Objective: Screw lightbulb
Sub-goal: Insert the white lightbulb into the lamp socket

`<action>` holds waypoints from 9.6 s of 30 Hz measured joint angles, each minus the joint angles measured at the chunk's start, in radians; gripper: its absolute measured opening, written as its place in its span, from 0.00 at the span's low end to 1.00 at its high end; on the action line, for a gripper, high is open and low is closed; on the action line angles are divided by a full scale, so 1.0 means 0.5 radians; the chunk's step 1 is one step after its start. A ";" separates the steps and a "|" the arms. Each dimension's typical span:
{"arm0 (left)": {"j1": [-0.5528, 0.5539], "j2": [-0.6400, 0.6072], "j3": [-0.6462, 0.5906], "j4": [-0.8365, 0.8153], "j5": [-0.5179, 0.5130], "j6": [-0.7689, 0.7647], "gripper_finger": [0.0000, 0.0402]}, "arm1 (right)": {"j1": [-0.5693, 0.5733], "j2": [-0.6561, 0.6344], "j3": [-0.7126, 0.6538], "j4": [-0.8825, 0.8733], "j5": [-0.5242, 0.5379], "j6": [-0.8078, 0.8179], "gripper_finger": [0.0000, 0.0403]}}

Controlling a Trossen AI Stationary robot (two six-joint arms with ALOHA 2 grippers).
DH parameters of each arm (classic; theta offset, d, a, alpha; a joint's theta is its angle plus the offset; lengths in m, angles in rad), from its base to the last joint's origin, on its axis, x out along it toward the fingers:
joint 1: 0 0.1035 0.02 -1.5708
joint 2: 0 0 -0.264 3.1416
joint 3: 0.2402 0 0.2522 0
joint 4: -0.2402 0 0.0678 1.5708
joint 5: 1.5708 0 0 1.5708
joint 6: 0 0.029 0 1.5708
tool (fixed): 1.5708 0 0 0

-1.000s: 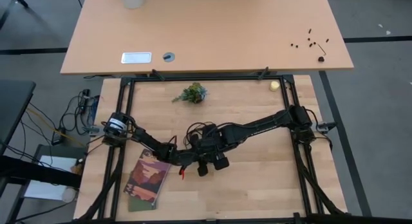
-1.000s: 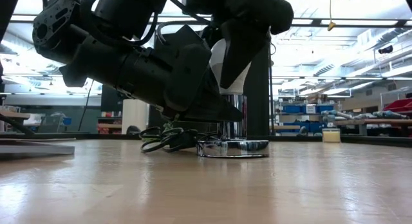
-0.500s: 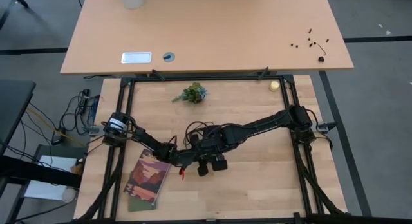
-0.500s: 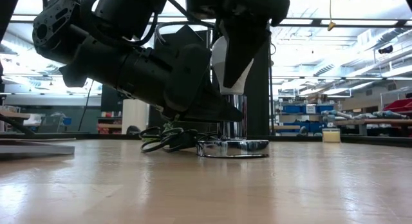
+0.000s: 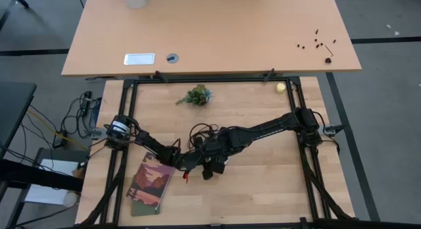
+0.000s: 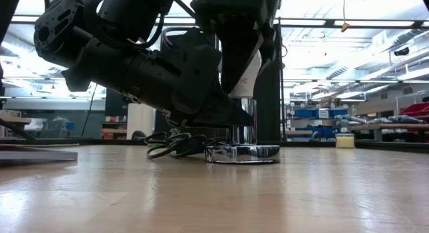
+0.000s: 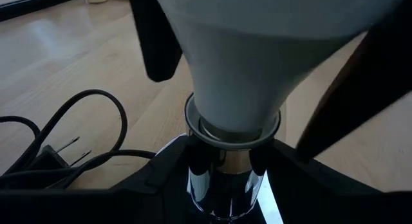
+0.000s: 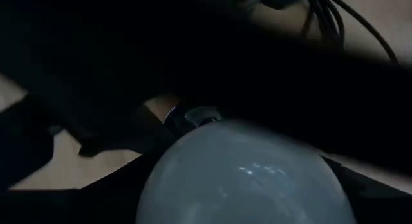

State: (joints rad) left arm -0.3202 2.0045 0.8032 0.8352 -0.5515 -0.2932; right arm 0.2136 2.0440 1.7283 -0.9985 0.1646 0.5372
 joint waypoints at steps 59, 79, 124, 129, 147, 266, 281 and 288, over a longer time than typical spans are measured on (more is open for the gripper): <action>-0.005 -0.003 0.002 -0.006 0.007 0.000 0.47 | 0.000 -0.062 0.232 -0.288 -0.129 -1.652 0.78; -0.005 -0.003 0.002 0.015 0.008 -0.002 0.47 | 0.029 -0.038 0.234 -0.242 -0.109 -2.443 0.81; -0.006 -0.002 0.005 0.008 0.040 -0.005 0.47 | -0.003 0.039 0.248 -0.073 -0.184 -1.666 0.69; -0.006 -0.002 0.005 0.011 0.029 -0.007 0.47 | 0.000 -0.022 0.247 -0.133 -0.156 -1.522 0.71; -0.004 -0.002 0.003 0.010 -0.006 -0.004 0.47 | -0.063 -0.131 0.245 -0.059 -0.114 -1.292 0.71; -0.007 -0.005 0.002 0.006 -0.015 -0.052 0.47 | 0.117 -0.191 -0.150 0.093 0.094 -0.060 0.86; -0.003 -0.005 0.002 -0.001 -0.045 -0.059 0.47 | 0.180 -0.202 -0.147 -0.100 -0.101 -0.185 0.86; -0.005 -0.005 0.002 -0.007 -0.038 -0.058 0.47 | 0.213 -0.205 -0.147 -0.301 -0.070 -0.114 0.85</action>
State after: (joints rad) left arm -0.3225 2.0022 0.8040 0.8318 -0.5704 -0.3222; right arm 0.3203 1.9417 1.6547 -1.1489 0.1294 0.4800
